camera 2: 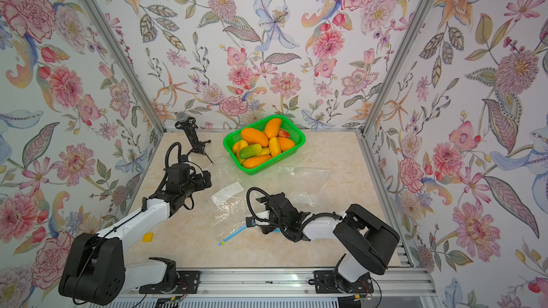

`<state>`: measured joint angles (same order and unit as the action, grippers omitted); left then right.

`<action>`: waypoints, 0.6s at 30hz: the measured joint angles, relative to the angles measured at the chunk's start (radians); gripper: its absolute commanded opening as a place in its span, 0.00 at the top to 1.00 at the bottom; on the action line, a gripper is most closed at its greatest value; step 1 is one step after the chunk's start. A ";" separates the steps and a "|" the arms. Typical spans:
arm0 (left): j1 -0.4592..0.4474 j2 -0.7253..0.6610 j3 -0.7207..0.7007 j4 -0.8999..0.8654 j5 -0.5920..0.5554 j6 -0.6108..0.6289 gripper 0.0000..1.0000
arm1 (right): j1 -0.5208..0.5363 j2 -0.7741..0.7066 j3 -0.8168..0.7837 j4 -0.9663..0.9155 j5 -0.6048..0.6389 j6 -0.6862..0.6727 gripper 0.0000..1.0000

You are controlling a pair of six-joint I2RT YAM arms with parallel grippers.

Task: Place the mango in a zip-top bag and seal the zipper
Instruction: Pick up the zipper food storage bag at the center of the board.

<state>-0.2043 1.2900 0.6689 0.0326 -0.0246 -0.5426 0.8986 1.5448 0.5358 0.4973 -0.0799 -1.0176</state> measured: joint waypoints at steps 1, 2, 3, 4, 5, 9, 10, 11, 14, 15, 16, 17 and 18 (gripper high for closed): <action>0.000 0.003 0.000 0.000 0.000 0.000 0.01 | -0.003 -0.004 0.000 0.000 -0.005 0.000 0.03; 0.000 0.007 -0.001 0.002 0.000 0.000 0.01 | -0.008 -0.005 0.000 0.002 -0.009 0.000 0.03; 0.000 0.012 -0.001 0.005 0.000 0.000 0.01 | -0.012 -0.004 0.000 0.002 -0.010 0.000 0.04; 0.000 0.015 -0.001 0.007 0.001 0.000 0.01 | -0.016 -0.003 0.000 0.001 -0.010 0.000 0.04; 0.000 0.017 -0.002 0.007 0.003 0.000 0.01 | -0.019 0.000 0.000 0.007 -0.009 0.000 0.04; 0.000 0.019 -0.002 0.007 0.011 0.000 0.01 | -0.026 0.044 0.007 0.043 -0.001 0.000 0.08; 0.000 0.019 -0.002 0.007 0.012 0.000 0.01 | -0.027 0.053 0.008 0.050 0.000 0.000 0.09; 0.000 0.019 -0.002 0.007 0.014 0.000 0.01 | -0.029 0.063 0.011 0.054 0.002 0.000 0.09; 0.000 0.019 -0.002 0.007 0.014 0.000 0.01 | -0.030 0.081 0.022 0.066 0.001 0.000 0.09; 0.000 0.019 -0.002 0.007 0.014 0.000 0.01 | -0.030 0.083 0.026 0.066 0.001 0.000 0.09; 0.000 0.020 -0.002 0.008 0.014 0.000 0.01 | -0.030 0.083 0.029 0.066 0.000 0.000 0.09; 0.000 0.023 -0.002 0.012 0.014 0.000 0.01 | -0.031 0.083 0.033 0.067 0.000 0.000 0.09; 0.000 0.031 -0.002 0.020 0.015 0.000 0.01 | -0.031 0.083 0.035 0.068 -0.003 0.000 0.08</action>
<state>-0.2043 1.3205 0.6670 0.0528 -0.0097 -0.5426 0.8677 1.6279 0.5713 0.5655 -0.0830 -1.0172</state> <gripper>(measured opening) 0.993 0.910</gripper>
